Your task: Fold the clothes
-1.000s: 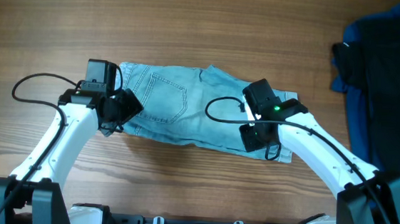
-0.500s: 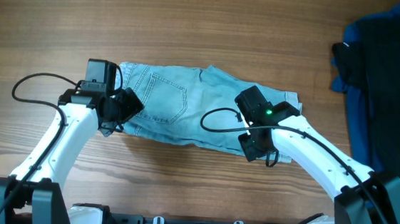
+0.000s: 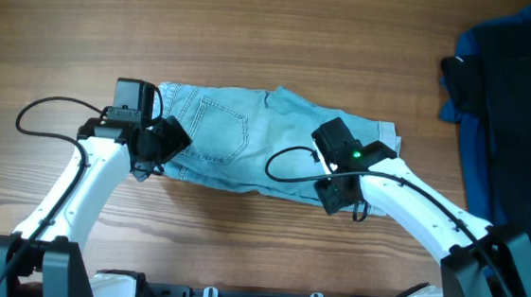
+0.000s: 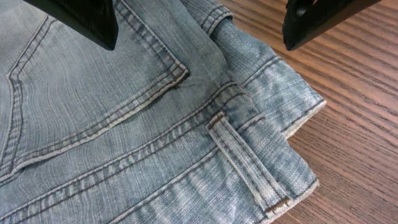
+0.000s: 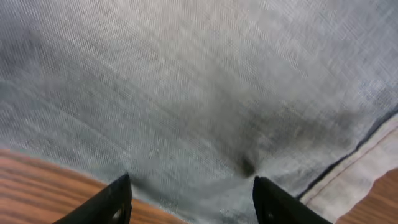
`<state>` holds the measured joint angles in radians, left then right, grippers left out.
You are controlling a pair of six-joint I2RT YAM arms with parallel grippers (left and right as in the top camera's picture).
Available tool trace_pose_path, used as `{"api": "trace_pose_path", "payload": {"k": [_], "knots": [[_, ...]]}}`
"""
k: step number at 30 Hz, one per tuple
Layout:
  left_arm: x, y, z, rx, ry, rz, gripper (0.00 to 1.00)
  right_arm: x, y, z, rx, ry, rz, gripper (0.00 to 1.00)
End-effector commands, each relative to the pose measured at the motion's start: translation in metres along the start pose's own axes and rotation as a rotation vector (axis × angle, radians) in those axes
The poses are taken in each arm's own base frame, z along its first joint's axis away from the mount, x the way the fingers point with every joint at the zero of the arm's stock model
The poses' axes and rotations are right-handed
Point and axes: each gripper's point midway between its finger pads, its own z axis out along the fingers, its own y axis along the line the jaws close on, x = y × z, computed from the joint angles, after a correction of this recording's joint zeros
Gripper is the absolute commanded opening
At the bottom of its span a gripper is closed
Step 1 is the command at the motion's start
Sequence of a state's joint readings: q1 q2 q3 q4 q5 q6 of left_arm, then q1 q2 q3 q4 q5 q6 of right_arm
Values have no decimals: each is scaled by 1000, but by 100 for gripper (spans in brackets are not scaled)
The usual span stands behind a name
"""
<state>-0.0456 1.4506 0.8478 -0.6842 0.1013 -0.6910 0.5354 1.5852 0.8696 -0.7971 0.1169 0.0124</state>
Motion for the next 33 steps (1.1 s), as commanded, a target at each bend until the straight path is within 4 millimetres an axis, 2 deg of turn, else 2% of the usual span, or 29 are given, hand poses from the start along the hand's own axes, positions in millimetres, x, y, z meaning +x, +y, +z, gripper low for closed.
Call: {"api": "trace_pose_path", "payload": {"k": [1,3,6,9,15,21,25,33], "knots": [[1,7,3,-21,1,-13,86,-3,-3,1,21,-18,-15,56],[1,7,3,-22,1,-13,86,-1,-2,3,20,-6,-16,52],[1,7,3,-24,3,-13,86,11,0,6,11,49,-22,53],[1,7,3,-24,4,-13,86,15,-7,6,52,68,-25,54],[1,7,3,-24,4,-13,87,15,-7,6,52,68,-22,53],[1,7,3,-24,3,-13,88,20,-6,22,52,68,-25,65],[1,7,3,-24,3,-13,89,17,-21,22,141,56,-23,64],[1,7,3,-24,4,-13,88,6,-21,12,138,38,6,61]]}}
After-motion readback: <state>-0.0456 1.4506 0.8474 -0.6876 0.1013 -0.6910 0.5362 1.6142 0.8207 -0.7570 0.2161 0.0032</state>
